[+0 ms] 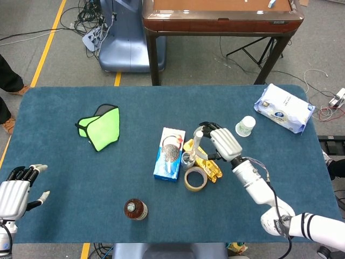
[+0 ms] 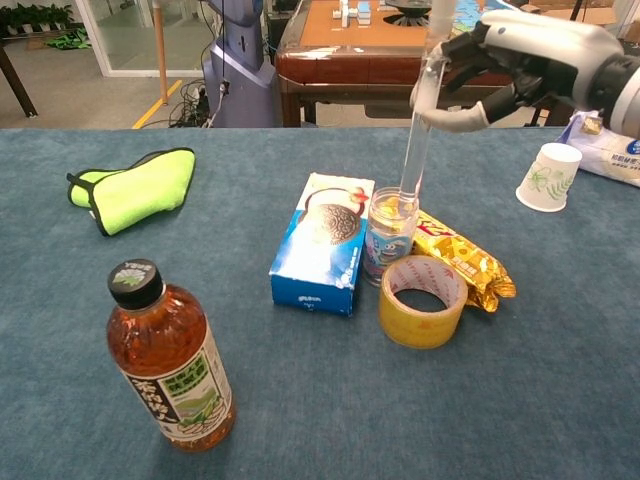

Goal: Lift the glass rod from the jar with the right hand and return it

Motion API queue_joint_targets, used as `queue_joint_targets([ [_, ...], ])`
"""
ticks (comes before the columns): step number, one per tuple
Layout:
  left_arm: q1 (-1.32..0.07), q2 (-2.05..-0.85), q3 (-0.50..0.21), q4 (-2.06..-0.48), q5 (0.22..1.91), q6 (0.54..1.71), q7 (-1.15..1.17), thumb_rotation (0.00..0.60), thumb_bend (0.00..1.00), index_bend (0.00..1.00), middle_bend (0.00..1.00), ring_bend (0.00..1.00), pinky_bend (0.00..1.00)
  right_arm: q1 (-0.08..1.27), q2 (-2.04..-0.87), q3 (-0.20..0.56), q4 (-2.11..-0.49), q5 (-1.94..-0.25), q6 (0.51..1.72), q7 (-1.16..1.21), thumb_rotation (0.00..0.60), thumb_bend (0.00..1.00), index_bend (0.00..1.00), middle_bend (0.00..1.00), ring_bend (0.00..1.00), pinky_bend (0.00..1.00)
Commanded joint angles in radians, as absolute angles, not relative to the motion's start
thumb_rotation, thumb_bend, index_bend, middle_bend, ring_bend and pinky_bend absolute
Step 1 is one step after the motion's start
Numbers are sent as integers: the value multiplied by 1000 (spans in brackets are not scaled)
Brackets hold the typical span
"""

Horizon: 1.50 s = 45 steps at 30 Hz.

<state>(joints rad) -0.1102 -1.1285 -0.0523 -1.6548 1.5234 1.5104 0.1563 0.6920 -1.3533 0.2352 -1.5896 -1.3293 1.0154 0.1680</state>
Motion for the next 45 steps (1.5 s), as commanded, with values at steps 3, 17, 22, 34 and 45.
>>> queue_joint_targets([
  [3, -113, -1126, -53, -1662, 1526, 1511, 161, 600, 239, 252, 253, 312, 161, 668, -1325, 238, -1601, -1336, 1050, 167, 600, 538, 584, 367, 200, 177],
  [17, -110, -1118, -52, -1666, 1527, 1515, 156, 600, 238, 252, 253, 312, 161, 654, -1281, 252, -1647, -1326, 1051, 224, 600, 542, 611, 404, 228, 177],
  [22, -111, -1120, -52, -1664, 1527, 1513, 154, 600, 238, 253, 253, 312, 161, 642, -1256, 254, -1648, -1305, 1064, 175, 600, 543, 613, 404, 228, 177],
  [34, -109, -1123, -47, -1656, 1526, 1509, 146, 600, 239, 252, 253, 312, 161, 634, -1244, 260, -1716, -1282, 1041, 230, 600, 543, 613, 406, 229, 177],
  [45, -113, -1127, -47, -1652, 1528, 1504, 148, 600, 238, 252, 253, 313, 161, 606, -1226, 229, -1657, -1306, 1079, 142, 600, 543, 617, 410, 233, 177],
])
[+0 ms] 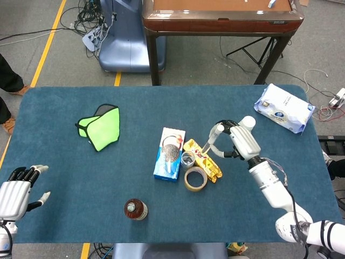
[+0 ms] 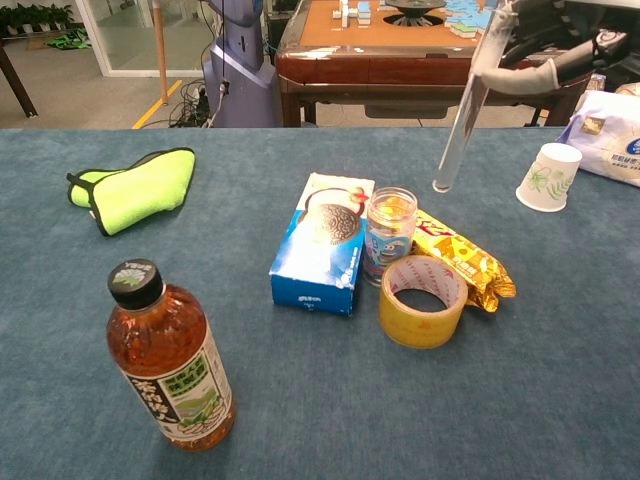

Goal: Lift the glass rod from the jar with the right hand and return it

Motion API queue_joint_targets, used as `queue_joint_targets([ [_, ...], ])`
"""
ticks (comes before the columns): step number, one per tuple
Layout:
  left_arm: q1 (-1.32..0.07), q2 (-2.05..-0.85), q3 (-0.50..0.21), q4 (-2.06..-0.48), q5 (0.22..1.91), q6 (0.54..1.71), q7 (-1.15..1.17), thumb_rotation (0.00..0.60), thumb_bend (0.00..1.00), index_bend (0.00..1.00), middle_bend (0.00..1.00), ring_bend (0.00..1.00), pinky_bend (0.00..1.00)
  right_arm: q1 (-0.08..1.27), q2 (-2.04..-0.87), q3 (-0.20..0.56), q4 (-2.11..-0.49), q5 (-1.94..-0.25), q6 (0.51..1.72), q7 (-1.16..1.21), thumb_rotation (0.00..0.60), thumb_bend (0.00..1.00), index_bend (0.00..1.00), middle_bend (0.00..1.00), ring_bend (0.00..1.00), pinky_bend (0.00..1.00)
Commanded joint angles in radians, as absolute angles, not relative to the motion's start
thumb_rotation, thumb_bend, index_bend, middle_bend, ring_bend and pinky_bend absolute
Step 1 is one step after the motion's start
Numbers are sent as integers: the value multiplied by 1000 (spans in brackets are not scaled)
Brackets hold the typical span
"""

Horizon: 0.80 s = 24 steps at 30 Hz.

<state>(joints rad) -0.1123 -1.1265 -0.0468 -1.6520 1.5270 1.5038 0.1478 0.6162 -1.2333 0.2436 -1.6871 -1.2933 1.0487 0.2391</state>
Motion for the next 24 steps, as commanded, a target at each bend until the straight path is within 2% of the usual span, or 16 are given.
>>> queue_joint_targets([
  [1, -114, -1127, -47, -1653, 1529, 1504, 149, 600, 239, 252, 253, 313, 161, 604, -1227, 225, -1648, -1311, 1094, 98, 600, 543, 617, 410, 233, 177],
  [6, -113, -1128, -46, -1652, 1527, 1501, 147, 600, 239, 253, 253, 312, 161, 594, -1241, 217, -1645, -1302, 1116, 28, 600, 543, 632, 413, 234, 182],
  [19, -110, -1126, -43, -1647, 1527, 1504, 138, 600, 239, 253, 253, 312, 161, 575, -1198, 263, -1743, -1262, 947, 579, 600, 543, 633, 422, 241, 194],
  [24, -110, -1126, -44, -1648, 1531, 1507, 138, 600, 239, 253, 253, 312, 161, 572, -1198, 244, -1688, -1306, 994, 447, 600, 543, 633, 423, 243, 194],
])
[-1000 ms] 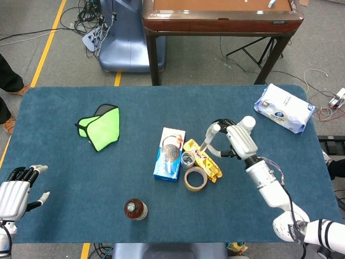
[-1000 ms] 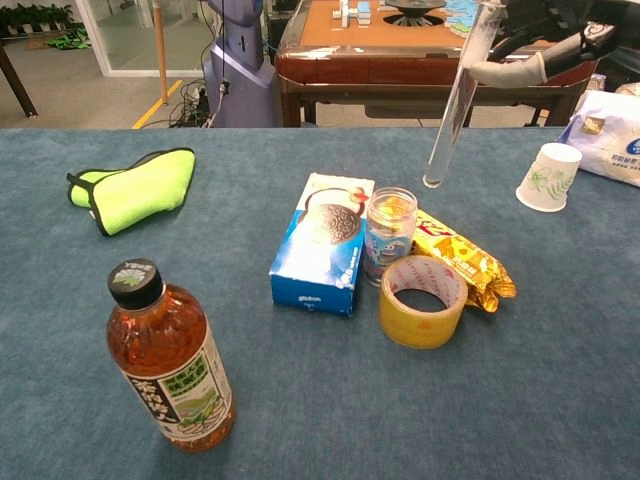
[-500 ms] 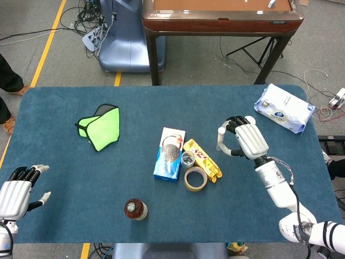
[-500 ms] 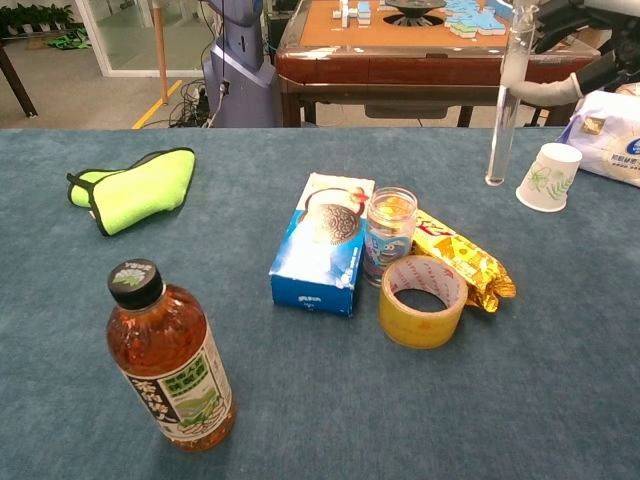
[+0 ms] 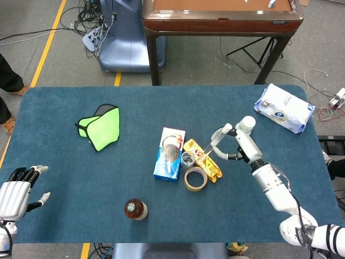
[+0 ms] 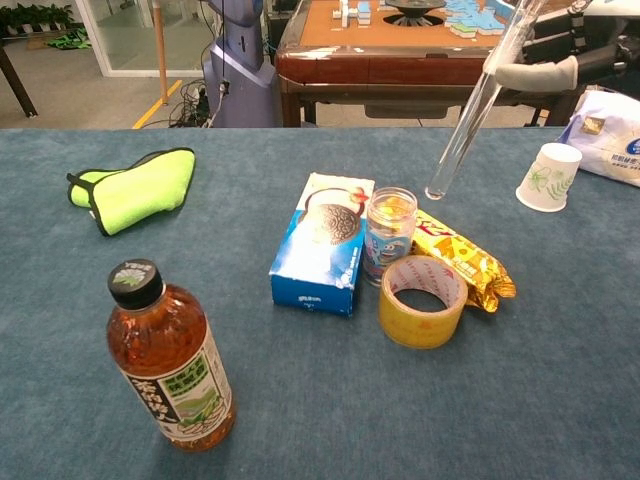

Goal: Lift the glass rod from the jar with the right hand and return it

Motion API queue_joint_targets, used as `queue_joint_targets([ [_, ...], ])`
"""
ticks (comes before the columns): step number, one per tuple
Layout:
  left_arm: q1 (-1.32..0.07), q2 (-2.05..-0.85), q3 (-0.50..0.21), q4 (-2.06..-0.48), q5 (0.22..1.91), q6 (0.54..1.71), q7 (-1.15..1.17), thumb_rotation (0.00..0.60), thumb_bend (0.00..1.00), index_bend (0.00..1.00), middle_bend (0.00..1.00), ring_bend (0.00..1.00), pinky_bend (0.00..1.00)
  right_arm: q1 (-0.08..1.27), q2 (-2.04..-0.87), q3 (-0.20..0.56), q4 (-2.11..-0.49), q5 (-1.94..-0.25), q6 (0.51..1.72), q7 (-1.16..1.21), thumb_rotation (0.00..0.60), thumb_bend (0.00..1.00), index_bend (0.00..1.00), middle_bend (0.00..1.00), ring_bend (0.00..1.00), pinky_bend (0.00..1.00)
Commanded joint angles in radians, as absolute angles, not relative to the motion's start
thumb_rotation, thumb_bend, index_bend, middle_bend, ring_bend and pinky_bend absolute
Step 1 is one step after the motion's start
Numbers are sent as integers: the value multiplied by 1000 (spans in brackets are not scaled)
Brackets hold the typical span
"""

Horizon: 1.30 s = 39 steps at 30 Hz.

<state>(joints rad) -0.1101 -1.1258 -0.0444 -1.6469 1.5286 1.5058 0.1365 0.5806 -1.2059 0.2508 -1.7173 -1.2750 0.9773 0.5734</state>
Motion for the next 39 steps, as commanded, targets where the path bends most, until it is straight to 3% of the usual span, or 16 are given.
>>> queue_joint_targets([
  [1, -111, -1127, -44, -1647, 1530, 1505, 137, 600, 239, 252, 253, 312, 161, 571, -1201, 240, -1681, -1310, 1010, 402, 600, 543, 633, 424, 243, 194],
  [10, -116, -1130, -45, -1647, 1531, 1500, 140, 600, 238, 252, 253, 312, 161, 551, -1246, 229, -1646, -1314, 1154, 55, 600, 543, 646, 427, 243, 194],
  [22, -117, -1128, -45, -1650, 1530, 1498, 146, 600, 239, 253, 253, 312, 161, 522, -1212, 292, -1757, -1233, 988, 646, 600, 543, 653, 434, 247, 194],
  [27, -116, -1130, -45, -1648, 1530, 1499, 144, 600, 238, 252, 253, 312, 161, 523, -1184, 300, -1747, -1262, 949, 750, 600, 543, 653, 435, 255, 194],
  [39, -121, -1134, -45, -1646, 1528, 1491, 147, 600, 239, 252, 253, 312, 161, 534, -1216, 246, -1656, -1333, 1111, 184, 600, 543, 657, 435, 256, 194],
])
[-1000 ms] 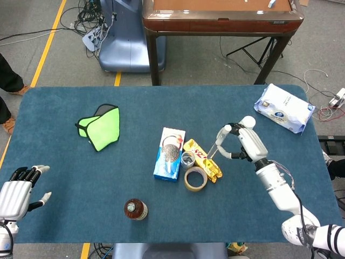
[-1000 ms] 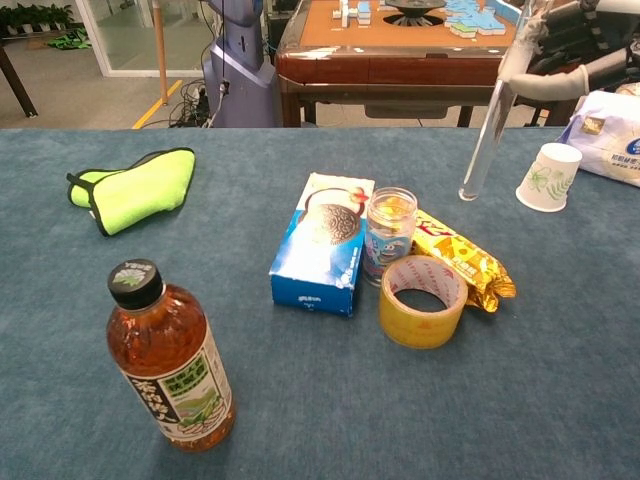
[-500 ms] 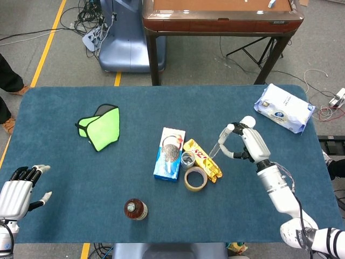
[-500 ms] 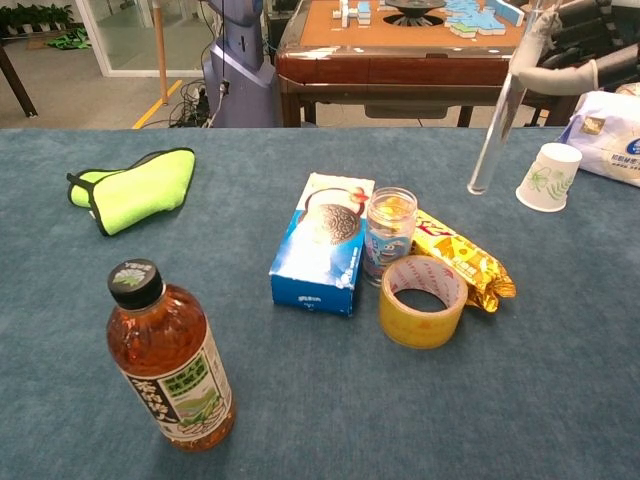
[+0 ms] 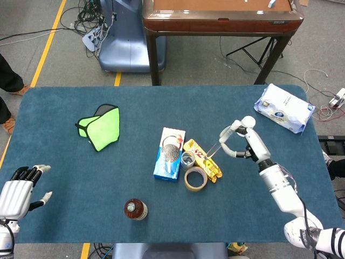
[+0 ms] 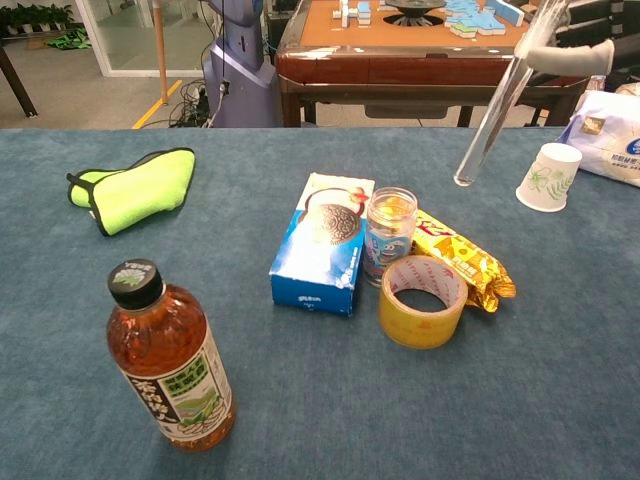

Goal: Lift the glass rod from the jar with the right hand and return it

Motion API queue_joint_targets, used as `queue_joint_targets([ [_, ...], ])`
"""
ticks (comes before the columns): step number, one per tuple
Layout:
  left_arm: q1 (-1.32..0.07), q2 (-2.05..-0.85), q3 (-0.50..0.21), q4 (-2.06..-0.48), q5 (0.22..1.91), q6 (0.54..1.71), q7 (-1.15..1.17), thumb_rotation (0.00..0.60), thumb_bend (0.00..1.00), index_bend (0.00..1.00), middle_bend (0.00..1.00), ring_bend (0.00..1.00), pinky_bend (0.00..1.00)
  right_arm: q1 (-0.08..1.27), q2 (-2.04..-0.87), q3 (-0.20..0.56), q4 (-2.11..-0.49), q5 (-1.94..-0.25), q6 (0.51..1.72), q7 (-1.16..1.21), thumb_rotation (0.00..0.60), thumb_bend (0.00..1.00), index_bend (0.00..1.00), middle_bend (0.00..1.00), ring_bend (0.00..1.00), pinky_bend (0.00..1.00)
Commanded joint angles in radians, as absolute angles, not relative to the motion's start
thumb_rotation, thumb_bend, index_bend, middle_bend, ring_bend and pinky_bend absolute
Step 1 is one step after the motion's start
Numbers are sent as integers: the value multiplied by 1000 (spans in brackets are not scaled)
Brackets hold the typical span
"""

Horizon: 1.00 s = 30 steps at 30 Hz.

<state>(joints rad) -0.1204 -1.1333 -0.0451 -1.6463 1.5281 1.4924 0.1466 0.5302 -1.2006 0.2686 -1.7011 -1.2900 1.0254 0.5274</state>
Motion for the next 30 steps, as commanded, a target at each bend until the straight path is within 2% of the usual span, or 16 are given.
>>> queue_joint_targets([
  [1, -121, -1134, -45, -1646, 1528, 1491, 148, 600, 239, 252, 253, 312, 161, 535, -1222, 244, -1648, -1339, 1126, 137, 600, 543, 658, 435, 256, 194],
  [5, -120, -1133, -44, -1649, 1528, 1491, 148, 600, 239, 253, 253, 312, 161, 537, -1235, 246, -1657, -1332, 1142, 98, 600, 543, 663, 439, 256, 194],
  [14, -118, -1132, -43, -1648, 1527, 1495, 147, 600, 239, 252, 253, 313, 161, 548, -1200, 234, -1711, -1337, 1029, 342, 600, 543, 663, 439, 256, 194],
  [19, -118, -1131, -43, -1649, 1527, 1494, 149, 600, 238, 252, 253, 312, 161, 546, -1209, 227, -1676, -1363, 1064, 290, 600, 542, 663, 439, 256, 194],
  [25, -120, -1133, -43, -1650, 1529, 1492, 152, 600, 238, 252, 253, 313, 161, 538, -1252, 219, -1601, -1401, 1161, 91, 600, 543, 668, 439, 256, 194],
  [30, -122, -1133, -43, -1652, 1529, 1491, 153, 600, 238, 252, 253, 312, 161, 537, -1261, 221, -1614, -1379, 1156, 108, 600, 543, 669, 440, 256, 194],
])
